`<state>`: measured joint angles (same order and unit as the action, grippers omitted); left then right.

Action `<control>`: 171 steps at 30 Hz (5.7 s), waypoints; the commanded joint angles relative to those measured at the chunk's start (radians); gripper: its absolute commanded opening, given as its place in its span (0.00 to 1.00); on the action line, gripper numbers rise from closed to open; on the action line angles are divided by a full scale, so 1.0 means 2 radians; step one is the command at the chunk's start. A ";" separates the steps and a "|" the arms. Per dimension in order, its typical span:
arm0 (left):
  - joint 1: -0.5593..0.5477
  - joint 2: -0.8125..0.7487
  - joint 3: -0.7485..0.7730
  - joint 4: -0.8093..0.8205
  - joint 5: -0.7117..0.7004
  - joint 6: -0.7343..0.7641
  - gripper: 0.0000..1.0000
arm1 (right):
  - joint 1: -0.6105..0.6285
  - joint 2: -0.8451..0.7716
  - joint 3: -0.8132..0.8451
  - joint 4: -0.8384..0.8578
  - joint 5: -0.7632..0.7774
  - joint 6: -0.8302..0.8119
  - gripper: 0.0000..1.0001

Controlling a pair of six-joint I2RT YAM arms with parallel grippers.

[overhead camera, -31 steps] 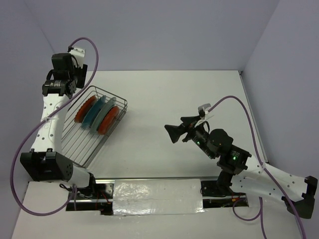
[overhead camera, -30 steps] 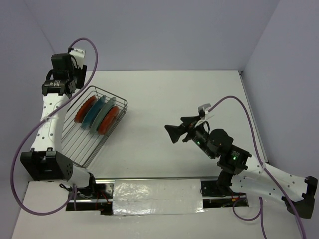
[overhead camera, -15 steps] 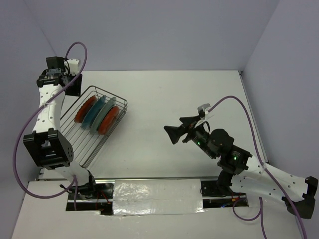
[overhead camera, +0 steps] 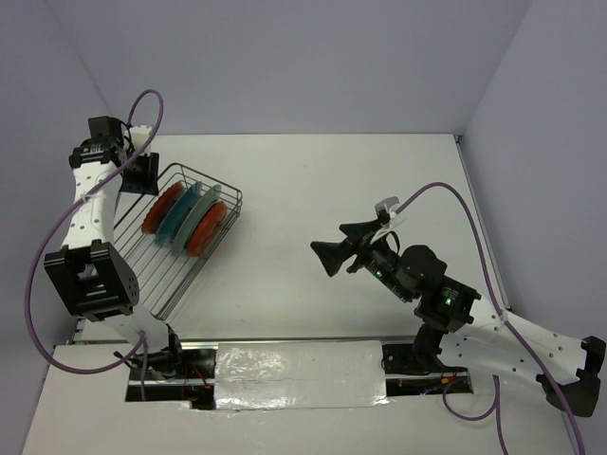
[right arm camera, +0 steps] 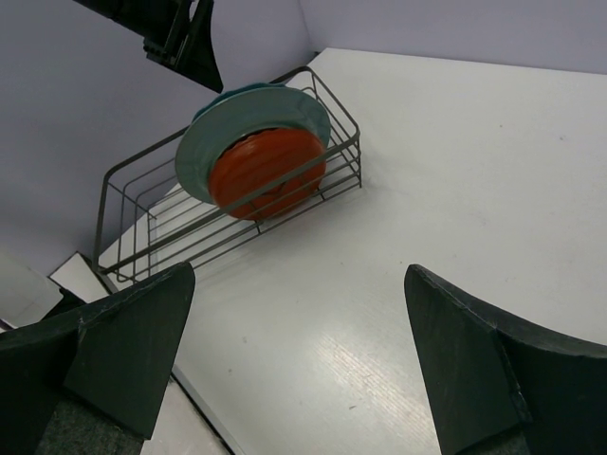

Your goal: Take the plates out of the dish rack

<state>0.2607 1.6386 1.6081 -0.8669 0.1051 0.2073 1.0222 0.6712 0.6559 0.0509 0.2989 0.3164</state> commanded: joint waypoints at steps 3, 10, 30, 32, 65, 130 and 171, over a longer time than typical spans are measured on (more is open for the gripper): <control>0.003 -0.010 -0.003 -0.017 0.030 -0.002 0.55 | -0.002 -0.005 0.023 0.010 -0.004 -0.005 0.98; 0.004 -0.020 -0.025 -0.008 0.017 0.001 0.55 | -0.002 -0.003 0.025 0.007 -0.008 -0.005 0.98; 0.003 -0.011 -0.027 -0.011 0.035 -0.014 0.54 | -0.002 0.003 0.029 0.004 -0.009 -0.006 0.98; 0.003 -0.016 -0.019 -0.017 0.033 -0.017 0.55 | -0.002 0.004 0.029 0.004 -0.010 -0.006 0.98; 0.004 -0.029 -0.084 0.025 0.021 -0.011 0.32 | -0.003 0.008 0.033 -0.001 -0.014 -0.008 0.98; 0.001 -0.175 -0.007 0.115 0.214 -0.171 0.00 | -0.002 0.024 0.044 -0.013 -0.008 -0.010 0.98; -0.588 0.076 -0.136 0.331 -0.245 -0.155 0.00 | -0.018 -0.115 0.017 -0.189 0.391 0.257 0.95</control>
<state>-0.9180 1.7977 1.3396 -0.2909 -0.3336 -0.0845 0.9920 0.4622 0.7074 -0.4034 1.0740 0.8246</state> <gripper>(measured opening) 0.129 0.953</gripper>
